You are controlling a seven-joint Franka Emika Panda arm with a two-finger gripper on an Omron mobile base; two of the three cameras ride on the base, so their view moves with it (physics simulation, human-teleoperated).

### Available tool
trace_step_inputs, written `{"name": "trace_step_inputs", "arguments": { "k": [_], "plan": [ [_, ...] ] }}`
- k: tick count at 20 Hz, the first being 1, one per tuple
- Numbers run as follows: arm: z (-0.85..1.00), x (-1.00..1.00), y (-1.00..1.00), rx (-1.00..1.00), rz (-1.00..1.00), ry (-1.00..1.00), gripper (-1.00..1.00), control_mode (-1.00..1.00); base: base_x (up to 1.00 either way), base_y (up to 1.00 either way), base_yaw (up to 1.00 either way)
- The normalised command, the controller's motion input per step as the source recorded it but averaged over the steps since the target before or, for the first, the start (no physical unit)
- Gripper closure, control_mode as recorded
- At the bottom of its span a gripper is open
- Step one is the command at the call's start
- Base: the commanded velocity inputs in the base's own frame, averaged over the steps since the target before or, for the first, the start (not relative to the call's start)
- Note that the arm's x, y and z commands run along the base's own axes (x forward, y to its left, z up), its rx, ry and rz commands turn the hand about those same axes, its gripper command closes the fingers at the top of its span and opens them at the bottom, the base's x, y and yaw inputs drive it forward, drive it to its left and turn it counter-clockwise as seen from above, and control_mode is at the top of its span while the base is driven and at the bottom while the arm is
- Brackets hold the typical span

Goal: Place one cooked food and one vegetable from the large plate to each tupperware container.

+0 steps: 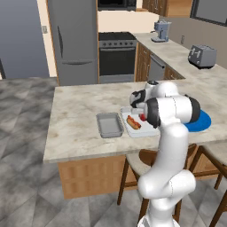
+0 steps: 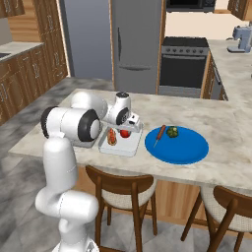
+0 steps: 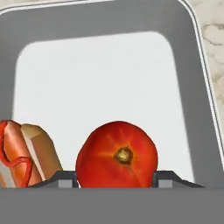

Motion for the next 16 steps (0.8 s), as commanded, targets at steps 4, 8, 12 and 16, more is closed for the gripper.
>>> {"name": "trace_step_inputs", "arguments": {
  "k": [4, 8, 12, 16],
  "plan": [
    [-0.23, 0.18, 0.00, 0.00, 0.00, 0.05, 1.00, -1.00, 0.00, 0.00, 0.00],
    [-0.24, 0.14, 0.00, 0.00, 0.00, 0.03, 1.00, -1.00, 0.00, 0.00, 0.00],
    [-0.38, 0.16, 0.00, 0.00, 0.00, 0.03, 1.00, -1.00, 0.00, 0.00, 0.00],
    [-0.24, 0.05, 0.00, 0.00, 0.00, 0.02, -1.00, -1.00, 0.00, 0.00, 0.00]
  ]
}}
